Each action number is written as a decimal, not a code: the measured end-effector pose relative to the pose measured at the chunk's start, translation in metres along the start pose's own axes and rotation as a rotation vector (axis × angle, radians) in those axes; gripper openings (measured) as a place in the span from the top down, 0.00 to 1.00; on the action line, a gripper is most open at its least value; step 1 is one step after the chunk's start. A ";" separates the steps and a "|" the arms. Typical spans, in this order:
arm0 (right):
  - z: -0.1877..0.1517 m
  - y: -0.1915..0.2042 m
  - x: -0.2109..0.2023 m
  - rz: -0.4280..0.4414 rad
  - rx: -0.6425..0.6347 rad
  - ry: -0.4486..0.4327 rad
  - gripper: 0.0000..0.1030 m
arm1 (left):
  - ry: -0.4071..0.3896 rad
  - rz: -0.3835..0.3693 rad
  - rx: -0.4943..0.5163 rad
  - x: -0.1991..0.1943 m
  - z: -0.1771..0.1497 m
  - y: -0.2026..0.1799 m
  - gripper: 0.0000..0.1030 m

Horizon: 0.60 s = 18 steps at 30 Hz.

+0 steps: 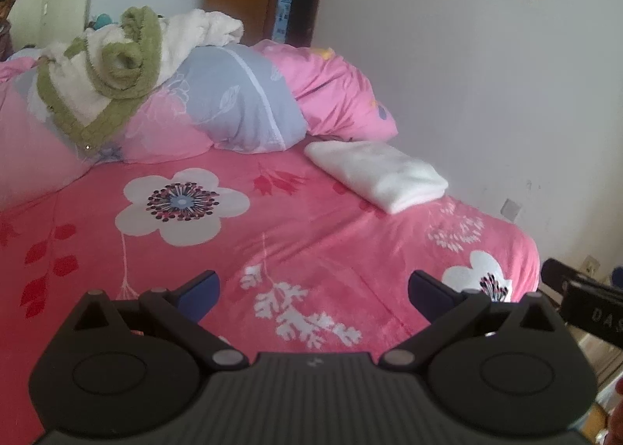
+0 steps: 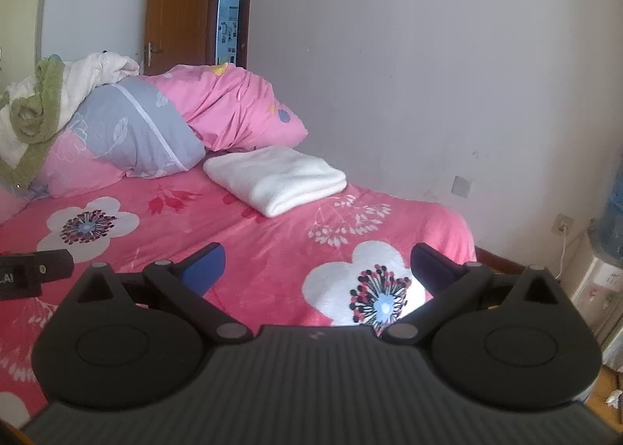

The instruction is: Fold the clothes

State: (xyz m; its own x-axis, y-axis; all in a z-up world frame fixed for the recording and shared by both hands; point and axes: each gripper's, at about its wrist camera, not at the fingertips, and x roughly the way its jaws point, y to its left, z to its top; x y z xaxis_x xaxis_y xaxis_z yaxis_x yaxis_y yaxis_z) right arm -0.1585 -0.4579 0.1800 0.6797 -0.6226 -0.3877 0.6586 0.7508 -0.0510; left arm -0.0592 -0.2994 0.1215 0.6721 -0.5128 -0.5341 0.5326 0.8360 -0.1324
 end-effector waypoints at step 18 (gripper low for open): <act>-0.011 -0.018 0.014 -0.083 0.011 0.049 0.01 | -0.037 0.064 0.023 0.004 -0.005 -0.039 0.00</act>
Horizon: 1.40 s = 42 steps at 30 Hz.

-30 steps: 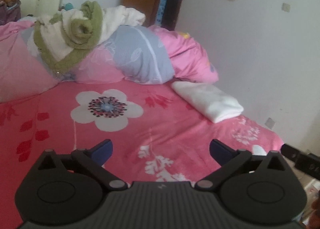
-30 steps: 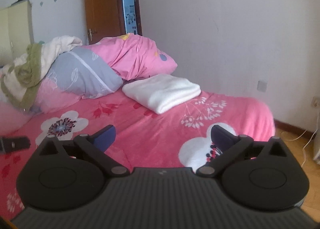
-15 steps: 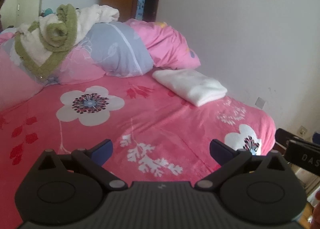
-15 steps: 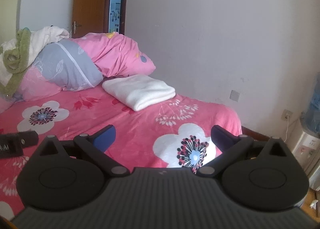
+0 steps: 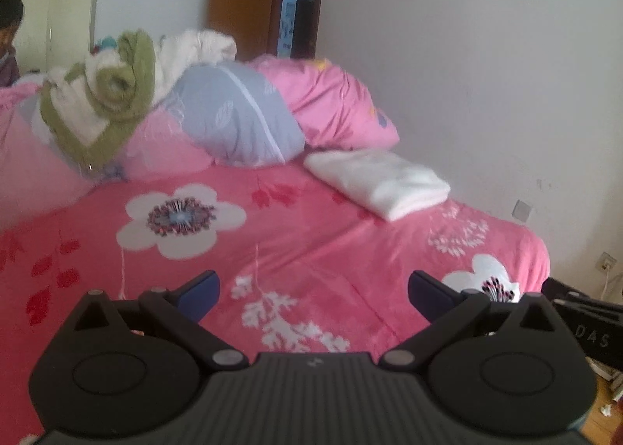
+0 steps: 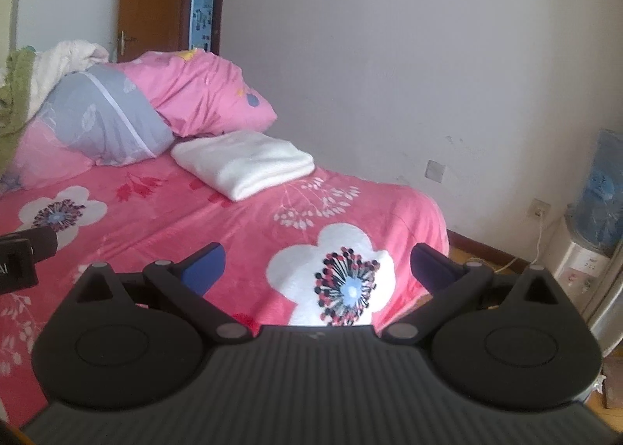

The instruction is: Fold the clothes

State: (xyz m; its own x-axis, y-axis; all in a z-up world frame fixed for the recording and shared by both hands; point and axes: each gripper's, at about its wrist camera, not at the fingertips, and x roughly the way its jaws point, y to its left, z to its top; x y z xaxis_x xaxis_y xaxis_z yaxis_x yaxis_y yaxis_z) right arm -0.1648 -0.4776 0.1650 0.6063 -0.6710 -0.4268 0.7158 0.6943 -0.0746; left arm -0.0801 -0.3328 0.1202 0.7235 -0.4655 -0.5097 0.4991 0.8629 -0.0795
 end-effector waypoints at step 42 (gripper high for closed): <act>-0.001 0.010 0.001 0.002 -0.021 0.021 0.01 | 0.047 0.000 0.043 0.000 -0.004 0.002 0.00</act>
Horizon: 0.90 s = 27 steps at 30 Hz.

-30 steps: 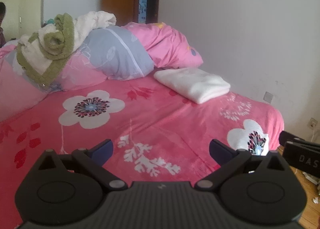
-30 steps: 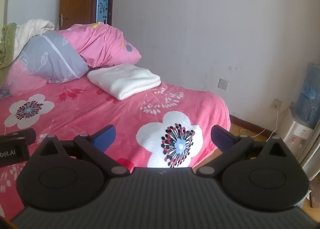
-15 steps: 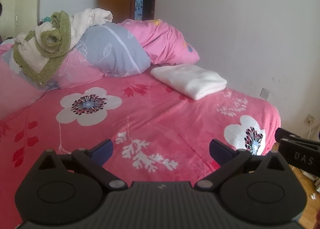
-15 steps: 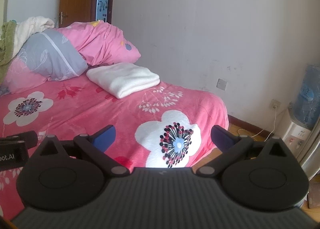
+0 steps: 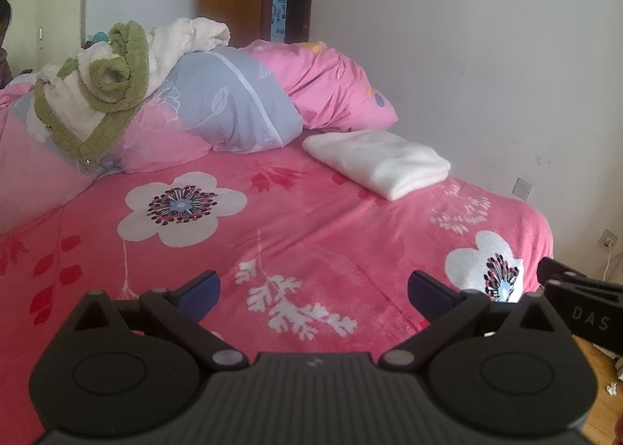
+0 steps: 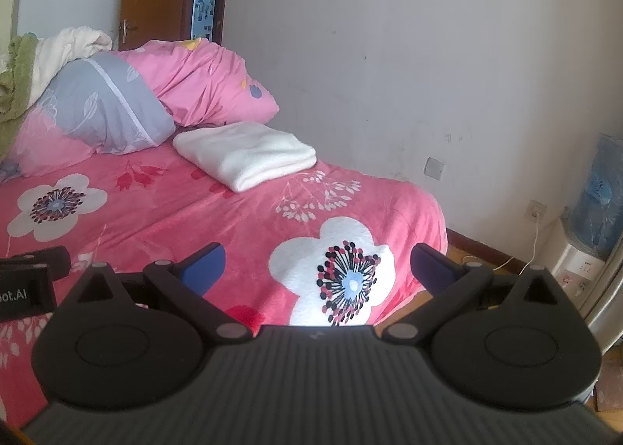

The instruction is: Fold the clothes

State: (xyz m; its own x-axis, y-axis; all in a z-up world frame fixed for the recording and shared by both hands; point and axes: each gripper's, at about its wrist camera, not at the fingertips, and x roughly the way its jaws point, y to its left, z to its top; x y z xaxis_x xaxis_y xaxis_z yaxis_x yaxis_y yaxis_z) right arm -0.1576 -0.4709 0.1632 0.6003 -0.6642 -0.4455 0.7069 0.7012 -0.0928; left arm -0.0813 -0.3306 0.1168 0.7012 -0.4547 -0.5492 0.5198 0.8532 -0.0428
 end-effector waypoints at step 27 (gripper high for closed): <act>-0.002 0.000 0.002 0.001 -0.010 0.005 0.01 | 0.015 0.002 -0.008 0.003 -0.001 0.000 0.00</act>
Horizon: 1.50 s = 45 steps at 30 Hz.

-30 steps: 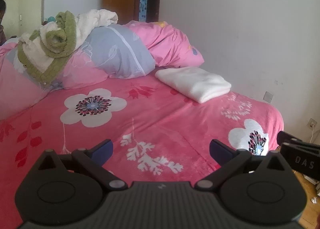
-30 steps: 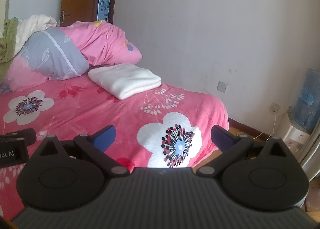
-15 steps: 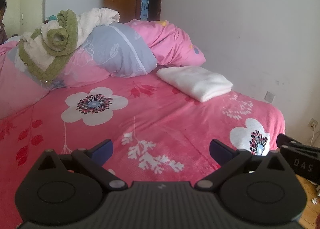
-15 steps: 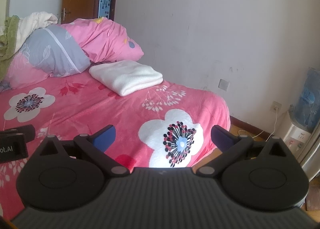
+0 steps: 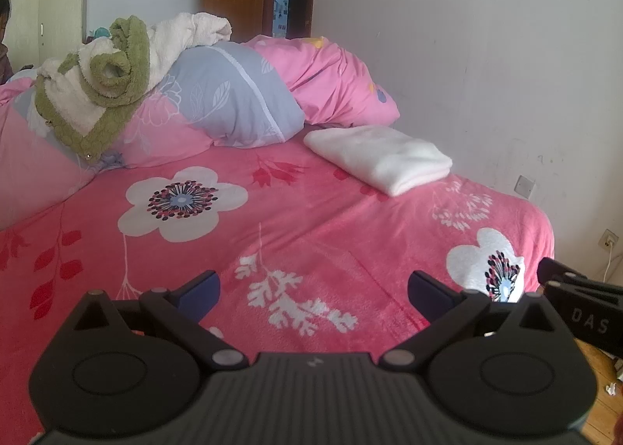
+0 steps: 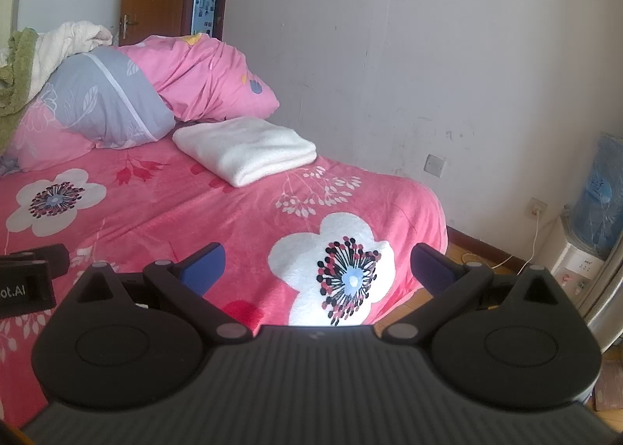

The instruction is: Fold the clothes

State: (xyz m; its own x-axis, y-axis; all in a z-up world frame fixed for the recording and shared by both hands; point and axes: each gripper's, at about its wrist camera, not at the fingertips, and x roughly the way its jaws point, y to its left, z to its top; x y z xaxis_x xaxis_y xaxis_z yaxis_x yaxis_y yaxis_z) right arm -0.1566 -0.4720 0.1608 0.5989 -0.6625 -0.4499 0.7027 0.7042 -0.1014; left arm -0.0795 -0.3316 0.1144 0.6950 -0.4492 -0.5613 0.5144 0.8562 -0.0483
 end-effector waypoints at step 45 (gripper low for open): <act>0.000 0.001 -0.005 0.000 0.009 -0.005 0.01 | -0.002 -0.002 0.003 -0.002 0.000 -0.001 0.00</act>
State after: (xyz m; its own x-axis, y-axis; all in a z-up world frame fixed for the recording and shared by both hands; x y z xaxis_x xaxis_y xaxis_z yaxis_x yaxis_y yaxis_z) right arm -0.1586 -0.4682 0.1633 0.6007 -0.6641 -0.4451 0.7062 0.7017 -0.0939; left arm -0.0810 -0.3314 0.1159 0.6954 -0.4511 -0.5594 0.5169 0.8548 -0.0468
